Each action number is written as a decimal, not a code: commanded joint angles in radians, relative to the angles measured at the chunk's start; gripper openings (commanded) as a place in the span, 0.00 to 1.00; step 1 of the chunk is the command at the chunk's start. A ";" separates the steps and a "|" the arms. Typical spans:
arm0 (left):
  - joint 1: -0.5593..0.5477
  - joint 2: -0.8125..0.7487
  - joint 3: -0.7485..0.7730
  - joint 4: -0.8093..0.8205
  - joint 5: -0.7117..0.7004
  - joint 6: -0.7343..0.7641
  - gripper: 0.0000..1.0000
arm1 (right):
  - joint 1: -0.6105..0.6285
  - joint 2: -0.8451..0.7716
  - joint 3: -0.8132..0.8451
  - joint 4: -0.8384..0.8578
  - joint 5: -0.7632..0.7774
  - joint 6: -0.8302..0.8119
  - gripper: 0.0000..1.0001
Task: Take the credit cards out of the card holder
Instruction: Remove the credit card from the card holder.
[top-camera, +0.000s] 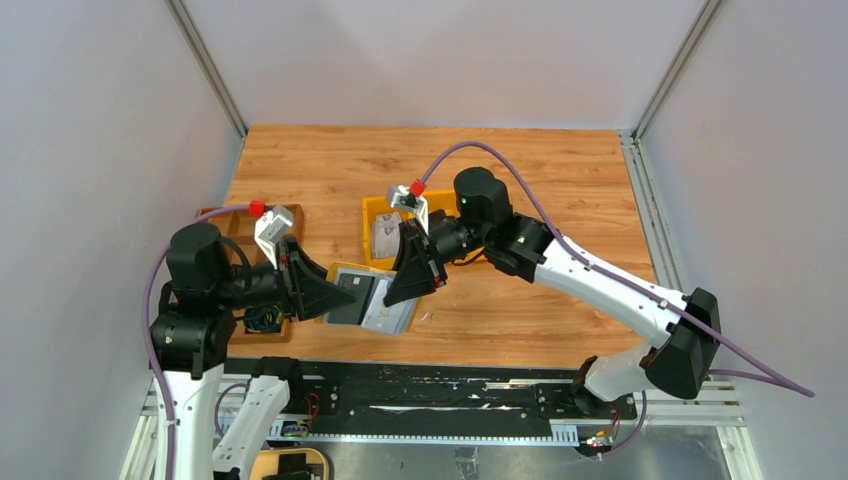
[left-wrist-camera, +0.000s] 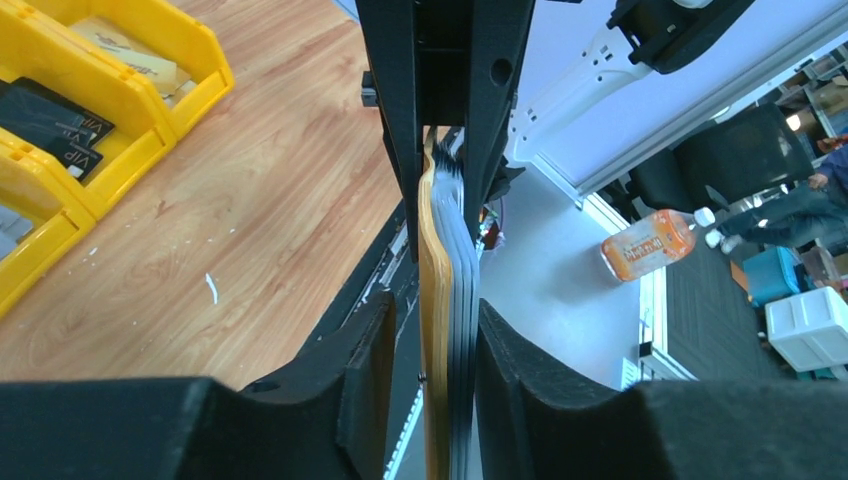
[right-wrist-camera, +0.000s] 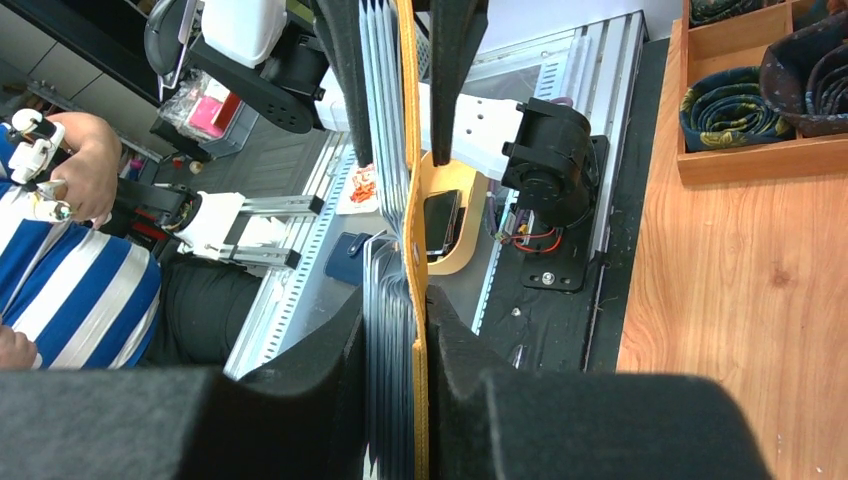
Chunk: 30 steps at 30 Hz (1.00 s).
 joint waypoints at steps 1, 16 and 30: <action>-0.001 0.003 0.031 -0.026 0.038 0.011 0.31 | -0.019 -0.045 -0.009 0.015 -0.061 -0.036 0.00; -0.001 -0.085 -0.002 0.132 -0.443 -0.075 0.00 | -0.119 -0.144 0.107 -0.062 0.574 0.137 0.59; -0.001 -0.095 -0.022 0.195 -0.365 -0.149 0.00 | 0.076 0.043 0.093 0.113 0.457 0.289 0.54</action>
